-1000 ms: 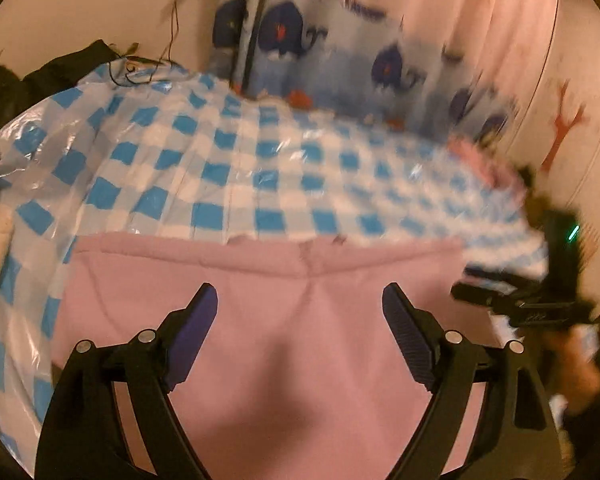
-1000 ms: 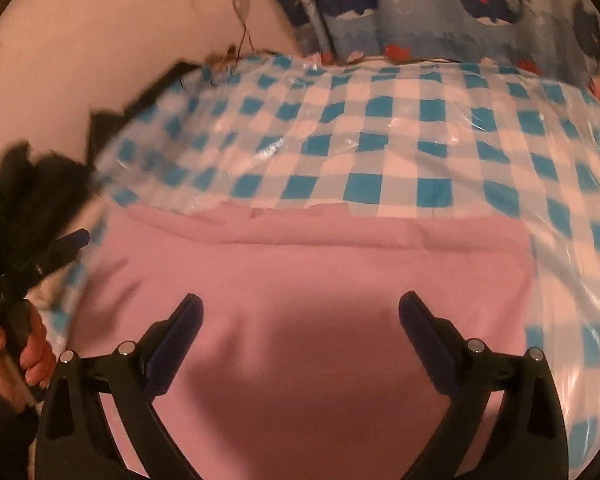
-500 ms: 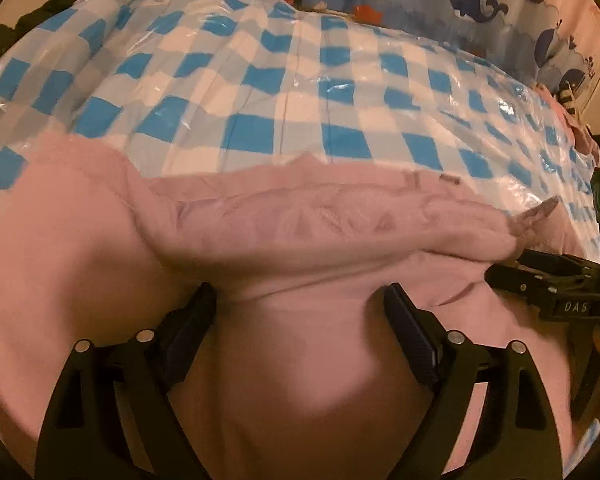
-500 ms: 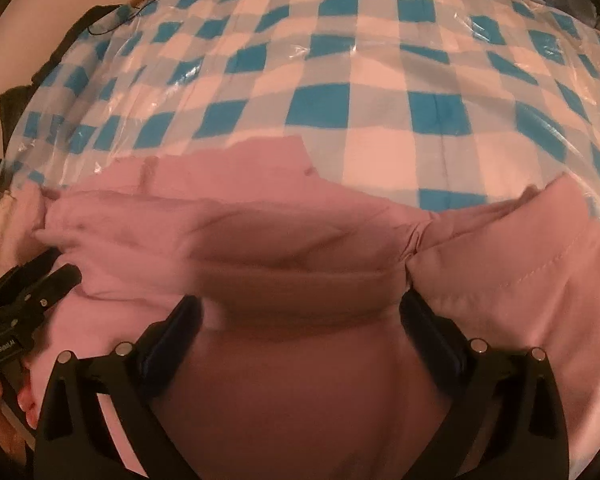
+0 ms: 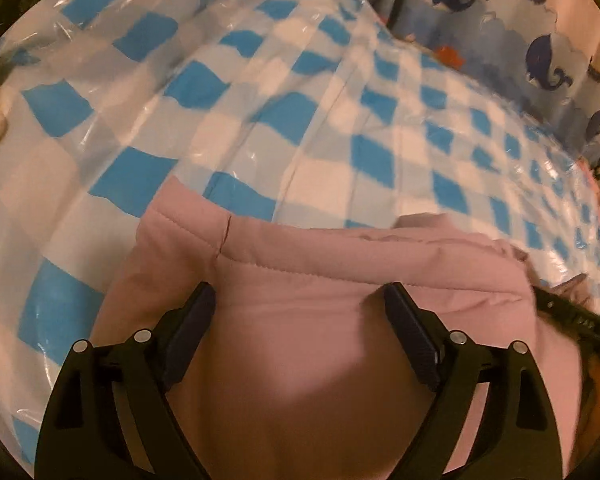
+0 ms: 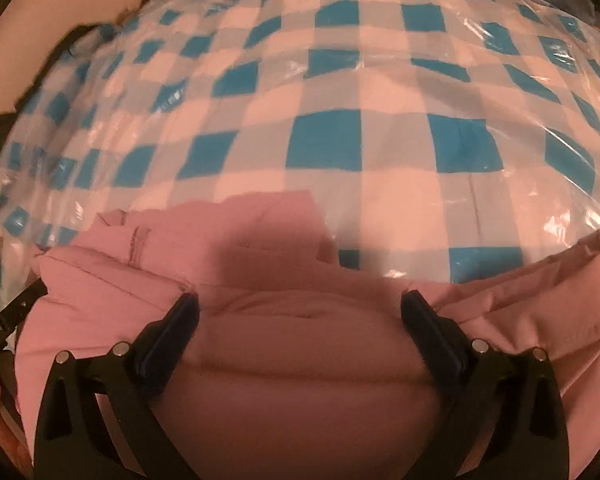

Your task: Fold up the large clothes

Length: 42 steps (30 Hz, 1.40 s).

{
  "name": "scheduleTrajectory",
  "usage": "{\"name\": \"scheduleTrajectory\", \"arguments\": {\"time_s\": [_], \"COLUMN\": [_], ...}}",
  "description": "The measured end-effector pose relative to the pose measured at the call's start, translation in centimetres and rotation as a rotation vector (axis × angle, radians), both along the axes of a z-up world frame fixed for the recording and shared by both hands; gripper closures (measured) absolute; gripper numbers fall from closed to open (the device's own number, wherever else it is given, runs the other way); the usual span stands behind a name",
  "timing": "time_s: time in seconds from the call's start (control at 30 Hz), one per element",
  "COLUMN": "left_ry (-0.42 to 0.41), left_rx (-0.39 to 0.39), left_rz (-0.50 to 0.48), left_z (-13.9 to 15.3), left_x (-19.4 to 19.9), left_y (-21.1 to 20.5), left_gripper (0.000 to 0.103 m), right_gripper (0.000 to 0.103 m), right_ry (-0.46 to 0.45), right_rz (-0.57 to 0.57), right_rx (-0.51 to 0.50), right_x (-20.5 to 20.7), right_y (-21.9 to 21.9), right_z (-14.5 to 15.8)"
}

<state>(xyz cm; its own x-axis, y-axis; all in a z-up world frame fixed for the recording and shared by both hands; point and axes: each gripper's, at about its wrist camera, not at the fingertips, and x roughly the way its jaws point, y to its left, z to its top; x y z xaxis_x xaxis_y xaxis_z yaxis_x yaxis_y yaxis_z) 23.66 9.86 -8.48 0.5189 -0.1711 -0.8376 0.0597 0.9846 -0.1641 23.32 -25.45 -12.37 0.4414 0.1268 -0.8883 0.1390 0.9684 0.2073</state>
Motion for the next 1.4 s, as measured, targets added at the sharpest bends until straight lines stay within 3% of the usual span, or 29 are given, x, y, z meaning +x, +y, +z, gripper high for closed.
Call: {"name": "scheduleTrajectory", "arguments": {"time_s": [0.1,0.13,0.2,0.3,0.37,0.43,0.53,0.63,0.73,0.8,0.93,1.0,1.07,1.17,1.27,1.4], "left_ry": [0.019,0.01,-0.041,-0.107,-0.11,-0.072,-0.061,-0.081,-0.065,-0.107,-0.201,-0.206,-0.146,-0.123,-0.092,-0.163], "left_rx": [0.058,0.046,-0.049,-0.054,-0.018,0.004,-0.094,-0.047,-0.034,-0.107,-0.131,-0.098,-0.067,0.0,-0.024,-0.114], "left_rz": [-0.023,-0.017,-0.02,-0.076,-0.101,-0.093,-0.056,-0.047,-0.012,-0.013,-0.098,-0.126,-0.142,-0.153,-0.12,-0.085], "left_z": [0.9,1.8,4.7,7.1,6.6,4.7,1.1,0.2,2.1,4.7,7.9,7.5,4.9,1.9,3.6,7.7], "left_x": [-0.2,-0.7,-3.3,-7.8,-9.6,-9.8,-9.2,-9.2,-9.7,-11.8,-17.6,-19.0,-19.1,-18.7,-19.2,-23.1], "left_y": [-0.6,-0.2,1.3,1.6,1.8,2.4,4.1,3.4,3.7,3.9,1.9,0.7,-0.3,-1.3,-0.9,3.5], "left_gripper": [0.019,0.019,0.019,0.019,0.019,0.019,0.017,0.015,0.016,0.016,0.016,0.016,0.016,0.016,0.016,0.016], "right_gripper": [0.007,0.007,0.007,0.007,0.007,0.007,0.007,0.007,0.007,0.007,0.007,0.007,0.007,0.006,0.006,0.006], "right_ry": [0.03,0.006,-0.081,-0.183,-0.175,-0.131,-0.179,-0.205,-0.161,-0.243,-0.34,-0.315,-0.25,-0.264,-0.183,-0.294], "right_rz": [0.008,-0.005,-0.014,0.02,0.016,-0.017,-0.036,-0.032,-0.031,-0.06,0.046,0.091,0.121,0.138,0.125,-0.033], "right_rx": [0.041,0.062,0.119,0.069,0.024,0.031,0.094,0.039,0.065,0.085,0.038,-0.026,-0.104,-0.17,-0.073,0.236], "right_x": [-0.7,-1.5,-4.2,-10.1,-12.2,-13.0,-13.7,-13.7,-13.5,-15.8,-21.6,-23.0,-22.8,-22.6,-22.5,-28.3], "right_y": [-1.1,-1.5,-2.5,-3.5,-4.2,-6.0,-6.8,-5.9,-6.7,-6.6,-2.7,-0.9,0.0,1.0,-0.1,-6.3], "right_z": [1.5,2.6,5.8,9.3,8.6,5.5,2.1,1.8,2.9,6.1,9.4,8.2,4.6,3.0,5.2,9.0]}}
